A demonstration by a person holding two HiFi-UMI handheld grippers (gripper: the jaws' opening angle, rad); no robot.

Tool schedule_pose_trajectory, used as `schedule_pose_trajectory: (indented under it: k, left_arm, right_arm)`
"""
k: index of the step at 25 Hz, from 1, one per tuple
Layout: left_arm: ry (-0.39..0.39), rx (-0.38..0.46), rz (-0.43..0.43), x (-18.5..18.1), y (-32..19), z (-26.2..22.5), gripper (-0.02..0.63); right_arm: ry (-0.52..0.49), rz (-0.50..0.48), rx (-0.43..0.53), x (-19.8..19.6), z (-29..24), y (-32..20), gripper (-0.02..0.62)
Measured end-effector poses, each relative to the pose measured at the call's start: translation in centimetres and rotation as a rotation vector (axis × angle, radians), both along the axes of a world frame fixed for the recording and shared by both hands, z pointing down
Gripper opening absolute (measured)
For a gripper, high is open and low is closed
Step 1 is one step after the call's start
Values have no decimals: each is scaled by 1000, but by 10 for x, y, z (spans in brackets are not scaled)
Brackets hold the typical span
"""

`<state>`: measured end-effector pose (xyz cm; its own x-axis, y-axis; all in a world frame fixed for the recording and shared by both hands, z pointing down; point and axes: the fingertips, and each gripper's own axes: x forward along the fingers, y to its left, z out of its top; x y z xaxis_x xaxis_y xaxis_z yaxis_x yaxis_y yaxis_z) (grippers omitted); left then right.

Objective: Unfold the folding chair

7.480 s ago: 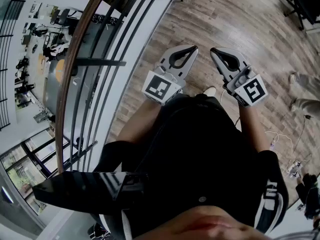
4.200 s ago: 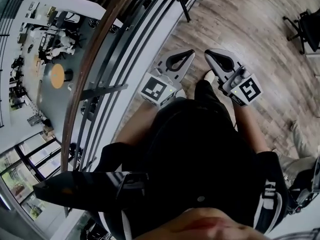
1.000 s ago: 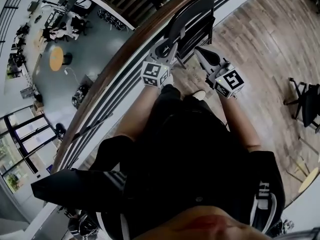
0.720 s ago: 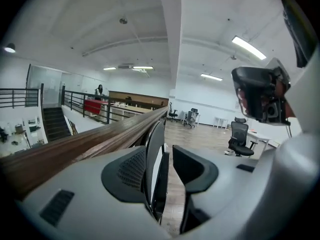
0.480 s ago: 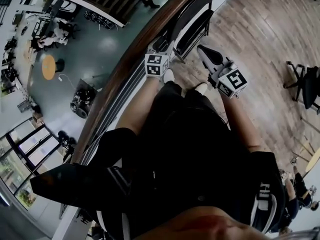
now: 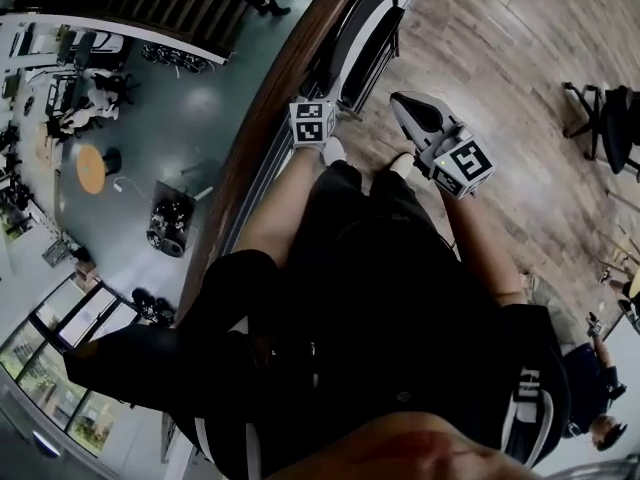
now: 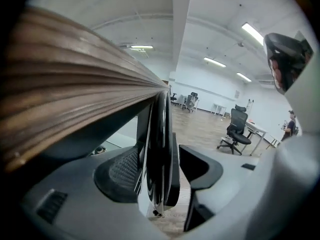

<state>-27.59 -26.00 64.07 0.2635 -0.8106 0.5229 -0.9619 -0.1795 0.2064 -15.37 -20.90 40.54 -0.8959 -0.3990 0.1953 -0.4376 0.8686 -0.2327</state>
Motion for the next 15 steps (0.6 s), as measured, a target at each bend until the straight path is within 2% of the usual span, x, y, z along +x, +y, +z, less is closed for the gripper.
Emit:
schedule_pose_trajectory:
  k: [6, 9, 15]
  left_arm:
    - [52, 9, 38, 14, -28, 3, 222]
    - [29, 15, 48, 14, -36, 0, 135]
    - [10, 5, 87, 20, -30, 4, 106]
  right_arm:
    - [21, 45, -14, 15, 9, -7, 6]
    - [20, 64, -8, 19, 10, -8, 8]
    - [21, 114, -29, 33, 19, -8, 6]
